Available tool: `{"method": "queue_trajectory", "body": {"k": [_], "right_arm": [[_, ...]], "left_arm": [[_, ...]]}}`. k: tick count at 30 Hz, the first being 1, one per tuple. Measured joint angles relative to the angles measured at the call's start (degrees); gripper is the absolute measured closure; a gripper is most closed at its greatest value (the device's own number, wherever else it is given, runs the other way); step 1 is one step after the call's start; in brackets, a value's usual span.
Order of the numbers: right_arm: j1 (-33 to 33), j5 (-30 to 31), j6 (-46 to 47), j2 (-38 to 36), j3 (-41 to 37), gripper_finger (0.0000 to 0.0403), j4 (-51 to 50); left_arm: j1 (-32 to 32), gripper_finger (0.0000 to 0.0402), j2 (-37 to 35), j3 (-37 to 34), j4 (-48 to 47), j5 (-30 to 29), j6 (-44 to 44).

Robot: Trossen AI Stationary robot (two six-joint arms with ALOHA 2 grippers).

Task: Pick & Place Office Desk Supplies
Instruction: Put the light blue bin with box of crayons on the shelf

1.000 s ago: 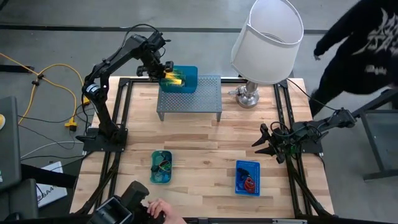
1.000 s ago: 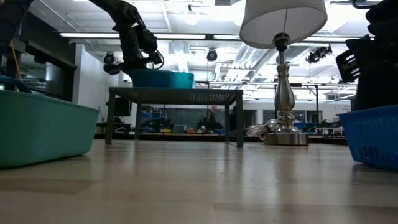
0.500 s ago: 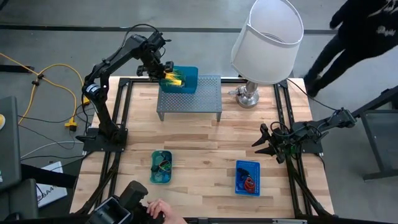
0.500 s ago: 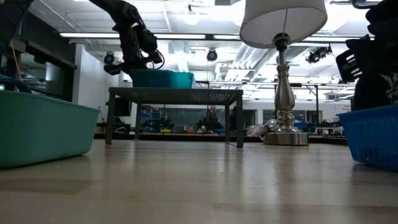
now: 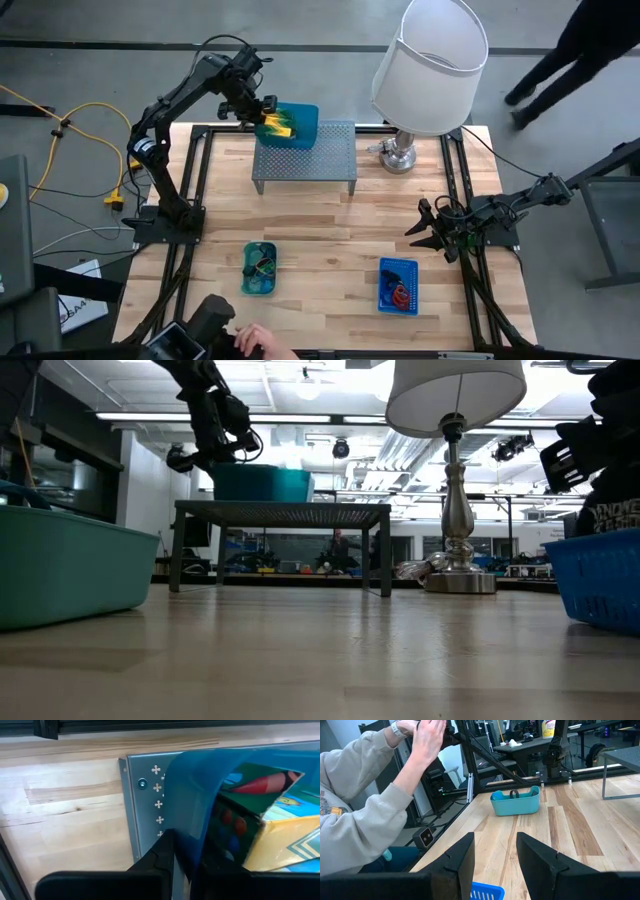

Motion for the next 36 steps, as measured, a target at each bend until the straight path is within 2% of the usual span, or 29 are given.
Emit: {"method": "queue_trajectory", "body": {"k": [9, 16, 36], "right_arm": [[0.0, 0.0, 0.0, 0.0, 0.0, 0.0269, 0.0], [0.0, 0.0, 0.0, 0.0, 0.0, 0.0269, 0.0], [0.0, 0.0, 0.0, 0.0, 0.0, 0.0269, 0.0]], "left_arm": [[-1.1, 0.0382, 0.9, -0.1, -0.7, -1.6, -0.1], [-1.9, 0.0382, 2.9, -0.2, -0.4, -1.3, -0.7], [-2.3, 0.0382, 2.8, -0.2, -0.6, -0.3, 0.8]]}}
